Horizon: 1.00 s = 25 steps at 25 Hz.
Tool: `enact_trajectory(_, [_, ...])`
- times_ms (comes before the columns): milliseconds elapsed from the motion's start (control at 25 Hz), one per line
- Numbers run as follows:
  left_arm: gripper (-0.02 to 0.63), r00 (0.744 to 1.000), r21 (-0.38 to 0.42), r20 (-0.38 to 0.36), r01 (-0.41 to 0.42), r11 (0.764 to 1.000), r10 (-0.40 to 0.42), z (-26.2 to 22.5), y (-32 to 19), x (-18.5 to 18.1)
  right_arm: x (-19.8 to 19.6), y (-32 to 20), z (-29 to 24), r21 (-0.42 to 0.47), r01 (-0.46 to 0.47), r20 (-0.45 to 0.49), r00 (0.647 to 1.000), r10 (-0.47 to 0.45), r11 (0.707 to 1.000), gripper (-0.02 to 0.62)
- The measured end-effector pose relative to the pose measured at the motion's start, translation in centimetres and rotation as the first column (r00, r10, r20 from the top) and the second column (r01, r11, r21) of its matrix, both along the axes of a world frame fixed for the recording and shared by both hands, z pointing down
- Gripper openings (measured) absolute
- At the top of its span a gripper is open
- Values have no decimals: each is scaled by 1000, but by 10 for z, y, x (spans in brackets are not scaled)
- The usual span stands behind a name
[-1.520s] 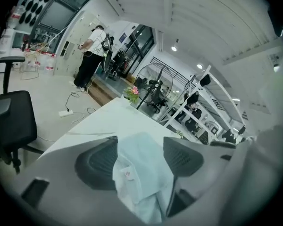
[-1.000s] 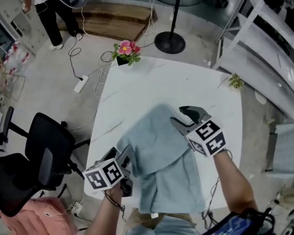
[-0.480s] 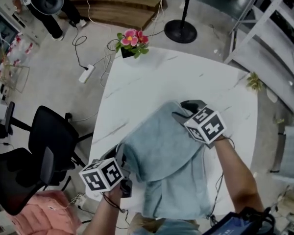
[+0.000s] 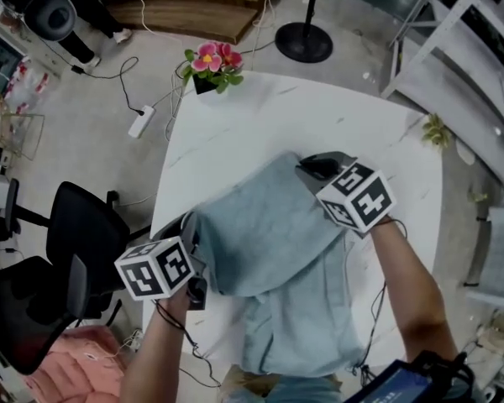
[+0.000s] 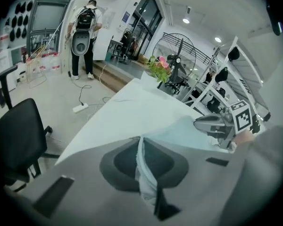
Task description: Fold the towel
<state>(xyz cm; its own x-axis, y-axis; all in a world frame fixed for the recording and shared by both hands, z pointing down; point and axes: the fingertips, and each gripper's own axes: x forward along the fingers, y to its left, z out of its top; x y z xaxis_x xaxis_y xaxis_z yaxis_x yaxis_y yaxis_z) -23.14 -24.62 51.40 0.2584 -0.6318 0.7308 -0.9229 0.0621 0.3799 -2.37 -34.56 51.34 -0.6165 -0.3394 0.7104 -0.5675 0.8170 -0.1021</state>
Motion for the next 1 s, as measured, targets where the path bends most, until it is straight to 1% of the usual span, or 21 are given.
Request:
enact_trajectory(120, [21,998,75,54,-31,997,27,-15,-41,-10,6,-24,-18,63,-36,28,999,35,997,41])
enact_trajectory(240, [21,991,143,125,-71,987,53,-27,-80,-15,10,-48,-32,131,-66,49,997,60,989,41])
enact_trajectory(400, [21,973,192,220,-117,974,74,-31,-123,-16,15,-78,-42,205,-111,68,993,99,972,41])
enact_trajectory(520, [23,958,208,276,-136,969,75,-30,-148,-19,17,-96,-40,237,-130,68,991,117,963,41])
enact_trajectory(640, [23,937,213,338,-167,963,88,-26,-167,-20,21,-107,-27,256,-132,41,991,125,958,41])
enact_trajectory(880, [25,903,198,413,-215,956,118,-10,-188,-16,27,-121,1,284,-130,-7,990,138,950,41])
enact_trajectory(1000, [25,898,190,423,-220,957,123,-5,-195,-17,27,-126,4,280,-124,-11,991,133,952,41])
